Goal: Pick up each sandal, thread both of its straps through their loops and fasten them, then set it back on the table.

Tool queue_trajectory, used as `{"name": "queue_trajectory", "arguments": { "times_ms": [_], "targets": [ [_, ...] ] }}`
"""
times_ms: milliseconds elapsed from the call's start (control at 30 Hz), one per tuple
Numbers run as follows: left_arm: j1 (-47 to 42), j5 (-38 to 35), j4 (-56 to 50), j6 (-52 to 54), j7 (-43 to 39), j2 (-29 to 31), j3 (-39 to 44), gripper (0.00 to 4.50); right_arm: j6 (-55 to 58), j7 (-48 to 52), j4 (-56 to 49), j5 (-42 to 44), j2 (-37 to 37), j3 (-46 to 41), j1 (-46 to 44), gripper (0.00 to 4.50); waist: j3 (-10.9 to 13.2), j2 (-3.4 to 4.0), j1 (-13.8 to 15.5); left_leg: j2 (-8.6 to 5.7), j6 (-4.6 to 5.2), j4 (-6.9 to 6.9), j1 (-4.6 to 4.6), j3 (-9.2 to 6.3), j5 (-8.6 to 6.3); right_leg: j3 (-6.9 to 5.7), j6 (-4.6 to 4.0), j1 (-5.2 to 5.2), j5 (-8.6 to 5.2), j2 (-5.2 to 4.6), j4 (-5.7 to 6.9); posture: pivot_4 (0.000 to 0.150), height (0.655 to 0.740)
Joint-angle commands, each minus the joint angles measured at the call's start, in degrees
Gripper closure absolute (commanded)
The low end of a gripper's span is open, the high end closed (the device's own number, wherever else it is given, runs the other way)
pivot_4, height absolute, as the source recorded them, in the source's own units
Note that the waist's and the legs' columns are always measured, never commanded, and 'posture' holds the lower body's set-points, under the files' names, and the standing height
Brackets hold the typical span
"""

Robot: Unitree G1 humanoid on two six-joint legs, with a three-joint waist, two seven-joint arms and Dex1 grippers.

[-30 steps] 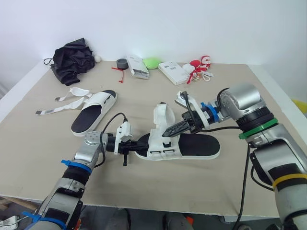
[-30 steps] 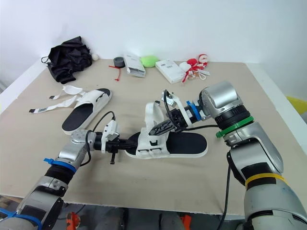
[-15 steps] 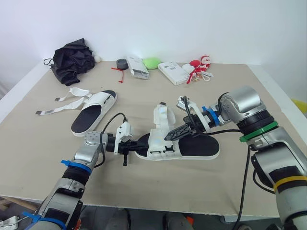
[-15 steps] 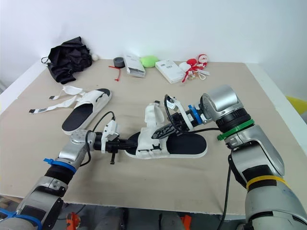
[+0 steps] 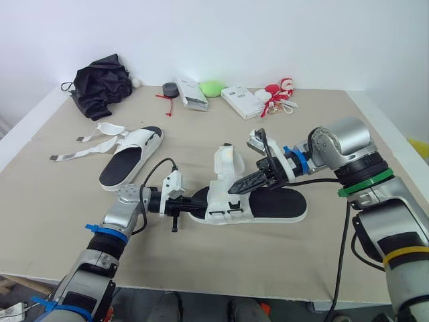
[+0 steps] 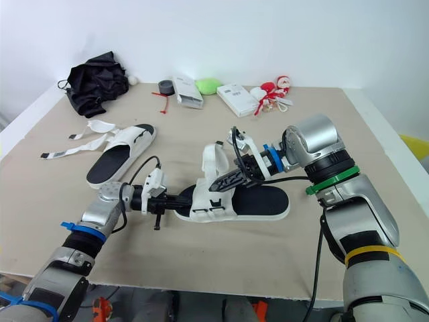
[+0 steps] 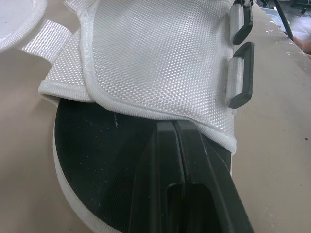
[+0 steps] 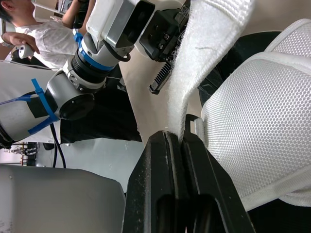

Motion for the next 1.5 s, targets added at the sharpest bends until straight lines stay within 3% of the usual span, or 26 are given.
{"name": "queue_trajectory", "arguments": {
  "times_ms": [33, 333, 700, 1167, 1500],
  "targets": [
    [5.2, 5.0, 5.3, 3.7, 0.9, 1.3, -4.2, 4.50, 0.3, -0.7, -2.1, 0.8, -0.6, -0.8, 0.2, 4.44, 0.0, 0.00, 0.0, 0.00, 0.00, 0.00, 0.00, 0.00, 0.00, 0.00, 0.00, 0.00, 0.00, 0.00, 0.00, 0.150, 0.7380],
    [5.7, 4.7, 4.4, 4.3, 1.1, 1.5, -4.2, 4.50, 0.2, -1.7, -2.5, 0.7, -0.9, -0.5, 1.4, 4.44, 0.0, 0.00, 0.0, 0.00, 0.00, 0.00, 0.05, 0.01, 0.00, 0.02, 0.00, 0.00, 0.00, 0.00, 0.01, 0.150, 0.7380],
    [5.8, 4.7, 3.8, 4.9, 1.3, 1.3, -4.3, 4.50, -3.1, -5.2, -4.7, -4.1, -1.9, 6.0, 4.4, 4.44, -0.1, -0.03, 0.0, -0.01, 0.01, -0.03, 0.05, 0.02, -0.01, 0.03, 0.03, 0.05, -0.08, -0.01, 0.00, 0.150, 0.7380],
    [5.8, 4.7, 3.9, 5.0, 1.4, 1.1, -4.2, 4.50, -7.3, 0.5, -14.1, -0.2, -5.6, 4.6, 6.8, 4.44, -0.1, -0.02, 0.0, -0.03, -0.01, -0.04, 0.01, 0.01, -0.11, 0.03, 0.07, 0.07, -0.19, -0.02, 0.00, 0.150, 0.7380],
    [5.8, 4.7, 4.0, 5.0, 1.4, 1.0, -4.3, 4.50, -7.1, 0.5, -14.8, 1.8, -4.8, 1.3, 7.0, 4.44, -0.1, -0.03, 0.0, -0.03, -0.03, -0.04, 0.02, 0.01, -0.12, 0.03, 0.06, 0.08, -0.20, -0.02, 0.00, 0.150, 0.7380]
  ]
}}
